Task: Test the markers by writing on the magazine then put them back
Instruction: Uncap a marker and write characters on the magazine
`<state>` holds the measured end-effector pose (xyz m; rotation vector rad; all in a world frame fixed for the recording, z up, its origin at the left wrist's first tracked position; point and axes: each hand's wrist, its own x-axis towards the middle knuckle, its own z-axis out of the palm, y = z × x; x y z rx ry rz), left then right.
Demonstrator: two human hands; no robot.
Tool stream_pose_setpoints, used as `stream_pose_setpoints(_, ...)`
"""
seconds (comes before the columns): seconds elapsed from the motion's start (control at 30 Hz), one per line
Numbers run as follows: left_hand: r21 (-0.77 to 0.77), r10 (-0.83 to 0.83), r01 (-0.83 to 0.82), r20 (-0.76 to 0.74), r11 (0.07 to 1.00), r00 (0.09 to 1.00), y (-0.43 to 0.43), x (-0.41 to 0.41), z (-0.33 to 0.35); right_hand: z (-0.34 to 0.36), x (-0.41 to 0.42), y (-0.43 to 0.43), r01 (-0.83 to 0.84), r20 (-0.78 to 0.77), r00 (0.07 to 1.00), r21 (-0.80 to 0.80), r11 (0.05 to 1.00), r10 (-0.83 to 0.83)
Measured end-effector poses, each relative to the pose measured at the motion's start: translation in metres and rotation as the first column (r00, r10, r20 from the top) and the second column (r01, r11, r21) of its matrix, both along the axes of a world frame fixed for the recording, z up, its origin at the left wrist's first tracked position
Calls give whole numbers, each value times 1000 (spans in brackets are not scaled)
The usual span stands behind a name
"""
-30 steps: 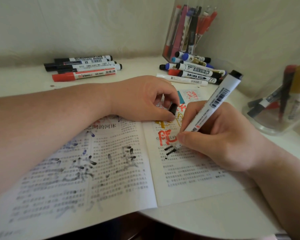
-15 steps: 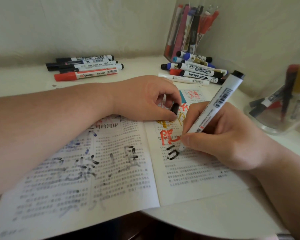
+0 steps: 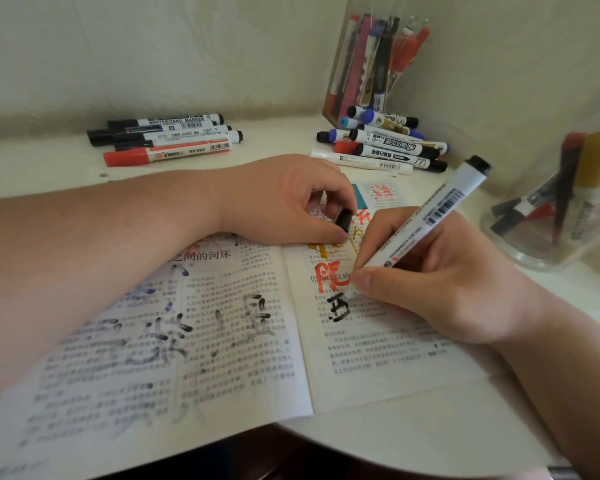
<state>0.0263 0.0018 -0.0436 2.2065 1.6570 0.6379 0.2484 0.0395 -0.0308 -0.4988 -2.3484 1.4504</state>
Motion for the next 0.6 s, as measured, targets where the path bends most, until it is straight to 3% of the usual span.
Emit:
stream_pose_setpoints(0.2, -1, 0, 0, -13, 1000, 1000, 1, 0, 0, 5, 4, -1, -123, 38, 991, -70, 990, 126)
stream_pose_setpoints(0.6, -2, 1, -1, -22, 1000, 1000, 1, 0, 1, 3, 4, 2, -107, 29, 994, -17, 994, 107)
